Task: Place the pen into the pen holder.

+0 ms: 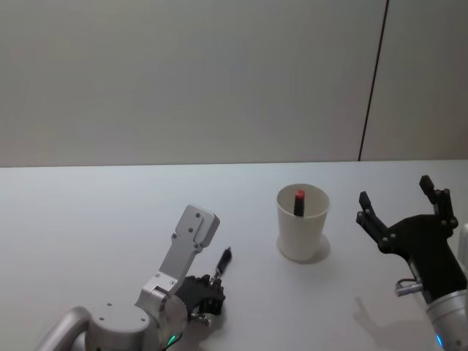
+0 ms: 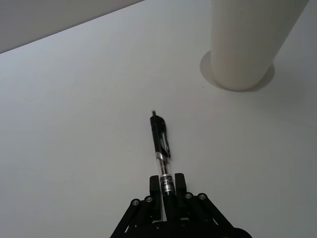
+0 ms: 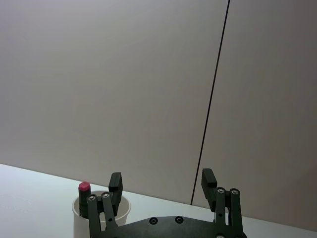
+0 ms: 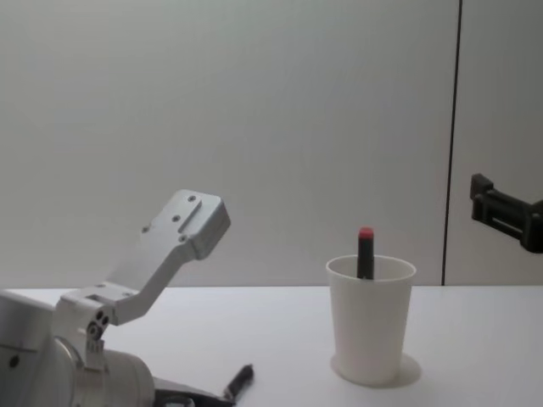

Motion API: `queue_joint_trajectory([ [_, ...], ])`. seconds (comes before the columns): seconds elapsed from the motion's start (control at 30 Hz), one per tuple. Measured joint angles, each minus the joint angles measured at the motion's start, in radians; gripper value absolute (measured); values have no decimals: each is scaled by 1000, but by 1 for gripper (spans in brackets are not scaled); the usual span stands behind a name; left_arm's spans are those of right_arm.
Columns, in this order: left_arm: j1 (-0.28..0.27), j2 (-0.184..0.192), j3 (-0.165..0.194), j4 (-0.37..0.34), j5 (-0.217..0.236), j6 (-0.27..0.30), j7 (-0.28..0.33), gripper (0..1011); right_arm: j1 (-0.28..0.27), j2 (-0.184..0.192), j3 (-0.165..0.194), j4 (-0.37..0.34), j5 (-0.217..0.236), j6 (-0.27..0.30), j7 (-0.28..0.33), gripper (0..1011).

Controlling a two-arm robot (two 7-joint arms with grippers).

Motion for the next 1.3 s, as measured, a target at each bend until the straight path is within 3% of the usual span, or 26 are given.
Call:
queue_joint_trajectory([
  [0.13,2,2,-1,-9,9,-14,1,142,0,0,0,0,0,0,0,1002],
  [0.63,18,8,-7,-42,31,-102,8,139,0,0,0,0,0,0,0,1002],
  [0.87,31,13,-11,-58,38,-181,21,139,0,0,0,0,0,0,0,1002],
  [1.3,57,25,-23,-76,56,-386,57,139,0,0,0,0,0,0,0,1002],
])
